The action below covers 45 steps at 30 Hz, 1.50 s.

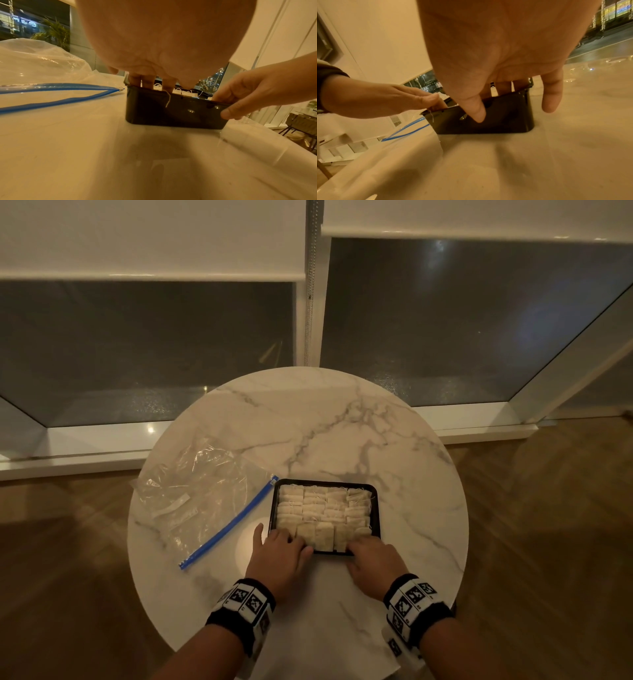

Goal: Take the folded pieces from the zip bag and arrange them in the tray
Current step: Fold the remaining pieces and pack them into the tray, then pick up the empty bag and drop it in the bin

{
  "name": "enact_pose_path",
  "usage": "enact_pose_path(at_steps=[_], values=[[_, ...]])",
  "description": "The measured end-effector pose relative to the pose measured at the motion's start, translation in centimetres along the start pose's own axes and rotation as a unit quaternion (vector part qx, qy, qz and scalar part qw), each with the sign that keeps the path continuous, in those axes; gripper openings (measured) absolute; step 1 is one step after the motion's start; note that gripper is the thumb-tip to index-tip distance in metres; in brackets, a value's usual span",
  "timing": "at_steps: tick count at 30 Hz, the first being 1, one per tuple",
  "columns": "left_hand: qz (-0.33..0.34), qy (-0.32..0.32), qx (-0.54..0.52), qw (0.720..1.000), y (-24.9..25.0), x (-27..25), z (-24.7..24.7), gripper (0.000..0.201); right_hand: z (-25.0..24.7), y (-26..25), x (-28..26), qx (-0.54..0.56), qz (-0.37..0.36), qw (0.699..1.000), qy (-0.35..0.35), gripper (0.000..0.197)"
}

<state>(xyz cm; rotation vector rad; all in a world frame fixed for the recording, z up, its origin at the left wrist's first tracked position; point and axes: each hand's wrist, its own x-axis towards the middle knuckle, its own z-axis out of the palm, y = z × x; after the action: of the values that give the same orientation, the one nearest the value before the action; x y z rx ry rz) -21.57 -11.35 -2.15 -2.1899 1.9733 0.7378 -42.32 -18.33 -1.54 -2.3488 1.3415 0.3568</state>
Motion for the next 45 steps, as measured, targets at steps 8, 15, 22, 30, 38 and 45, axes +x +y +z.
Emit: enact_pose_path(at_steps=[8, 15, 22, 30, 38, 45], values=[[0.015, -0.012, 0.036, 0.999, 2.8, -0.2, -0.2, 0.045, 0.2, -1.2, 0.1, -0.020, 0.013, 1.000, 0.001, 0.034], [0.004, -0.031, 0.032, 0.999, 2.7, 0.3, 0.0, 0.047, 0.9, -1.2, 0.3, -0.001, 0.017, 1.000, -0.003, 0.038], [-0.035, 0.143, -0.060, 0.987, -1.4, -1.1, -2.1, 0.032, 1.6, 0.8, -0.9, 0.073, -0.003, 0.981, 0.180, 0.037], [-0.294, 0.087, -0.067, 0.949, -13.4, -3.4, -2.0, 0.087, 3.7, 1.7, 0.2, 0.110, -0.048, 0.966, 0.228, 0.022], [-0.268, 0.079, -0.077, 0.957, -15.6, -2.6, -0.9, 0.038, 3.4, 0.4, 1.6, 0.140, -0.063, 0.967, 0.204, 0.019], [-0.247, 0.058, 0.020, 0.967, -15.9, -2.3, -1.9, 0.020, 3.0, 0.3, 1.8, 0.150, -0.084, 0.968, 0.184, 0.012]])
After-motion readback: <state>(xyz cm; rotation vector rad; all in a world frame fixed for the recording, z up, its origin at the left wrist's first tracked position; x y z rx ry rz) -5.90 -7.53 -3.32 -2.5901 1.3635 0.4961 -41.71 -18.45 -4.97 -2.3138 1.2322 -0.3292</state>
